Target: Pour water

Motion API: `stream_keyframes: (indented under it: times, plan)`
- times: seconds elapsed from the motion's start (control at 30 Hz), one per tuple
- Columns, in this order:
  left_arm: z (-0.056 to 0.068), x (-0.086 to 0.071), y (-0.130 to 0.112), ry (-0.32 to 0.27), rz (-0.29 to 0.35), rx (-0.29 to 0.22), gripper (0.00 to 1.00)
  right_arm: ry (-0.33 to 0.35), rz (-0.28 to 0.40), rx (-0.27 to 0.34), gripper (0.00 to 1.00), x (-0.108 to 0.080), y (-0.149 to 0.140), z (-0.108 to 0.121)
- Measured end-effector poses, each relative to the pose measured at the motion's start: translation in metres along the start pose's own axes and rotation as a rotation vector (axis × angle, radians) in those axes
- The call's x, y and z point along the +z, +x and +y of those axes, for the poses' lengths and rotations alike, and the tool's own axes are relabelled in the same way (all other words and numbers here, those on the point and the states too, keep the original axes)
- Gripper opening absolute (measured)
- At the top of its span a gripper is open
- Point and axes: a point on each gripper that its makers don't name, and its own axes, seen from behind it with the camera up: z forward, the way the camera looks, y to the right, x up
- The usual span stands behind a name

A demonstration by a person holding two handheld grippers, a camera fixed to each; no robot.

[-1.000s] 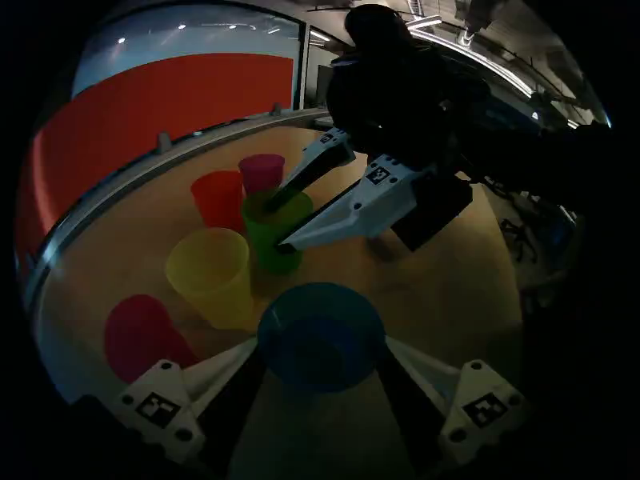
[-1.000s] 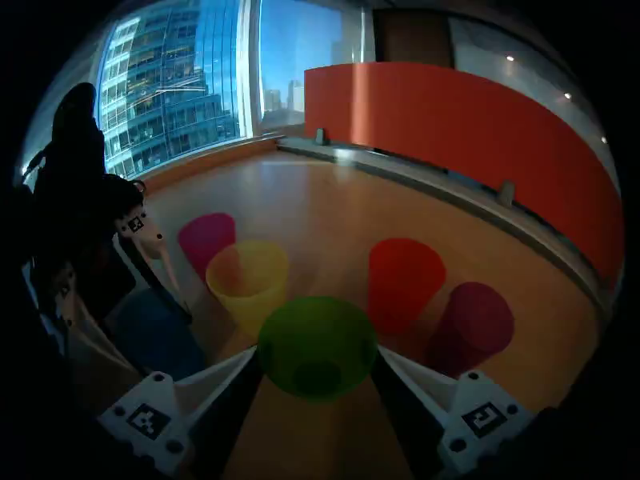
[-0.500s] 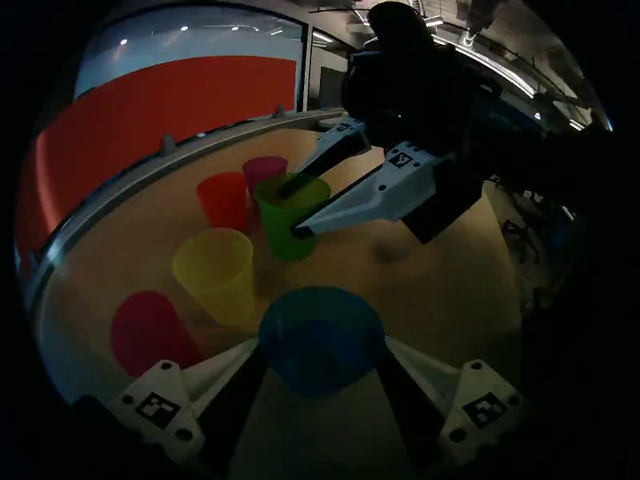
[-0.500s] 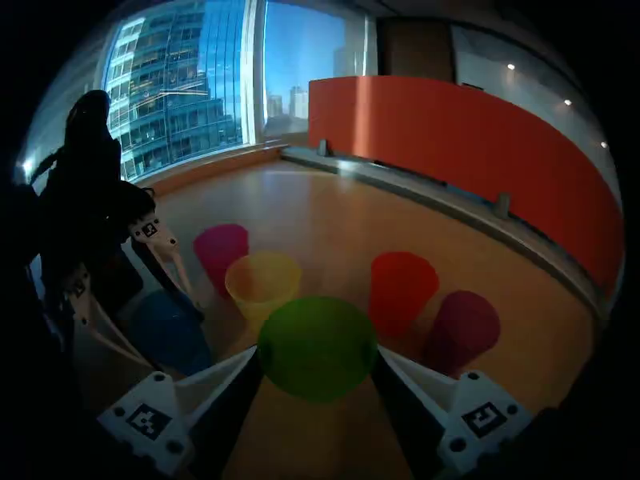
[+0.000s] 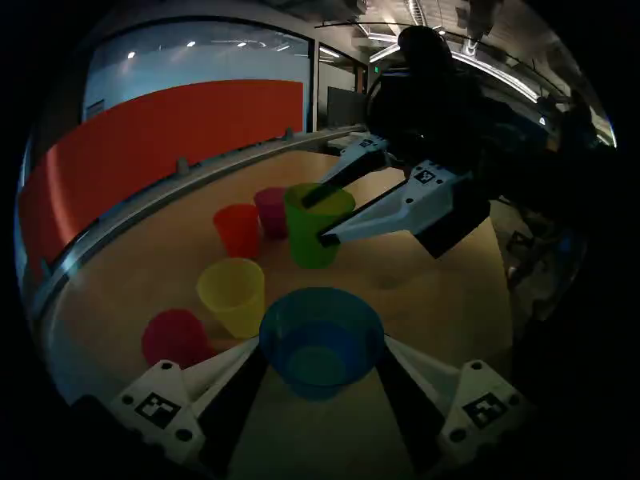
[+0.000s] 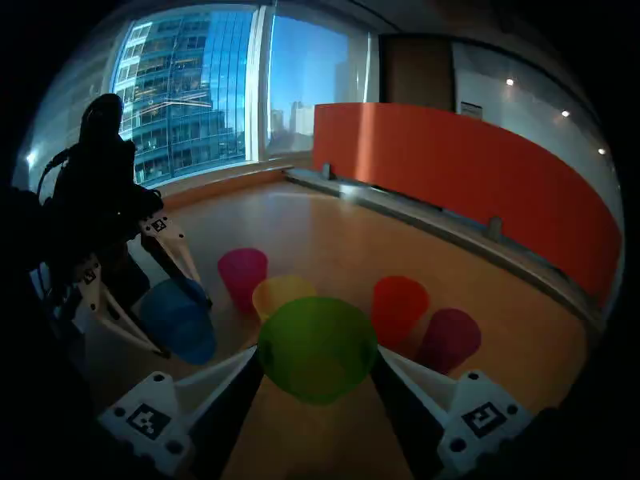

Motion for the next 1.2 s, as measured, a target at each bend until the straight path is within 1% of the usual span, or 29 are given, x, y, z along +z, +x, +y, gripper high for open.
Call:
stream_keyframes:
  times: [0.3,0.57,0.9,1.07,1.2]
  plan:
    - [-0.010,-0.022,0.025,0.058,0.075,-0.020,0.86,-0.002,0.069,0.002,0.90,-0.019,0.021,-0.008]
    - [-0.015,-0.036,0.038,0.097,0.123,-0.023,0.86,-0.009,0.135,0.002,0.90,-0.033,0.039,-0.015]
    - [-0.014,-0.050,0.053,0.116,0.179,-0.026,0.86,-0.020,0.224,-0.010,0.91,-0.050,0.063,-0.021]
    - [-0.013,-0.055,0.058,0.125,0.202,-0.024,0.86,-0.032,0.254,-0.018,0.91,-0.054,0.070,-0.022]
    - [-0.012,-0.058,0.064,0.128,0.229,-0.026,0.86,-0.030,0.280,-0.010,0.91,-0.057,0.077,-0.025]
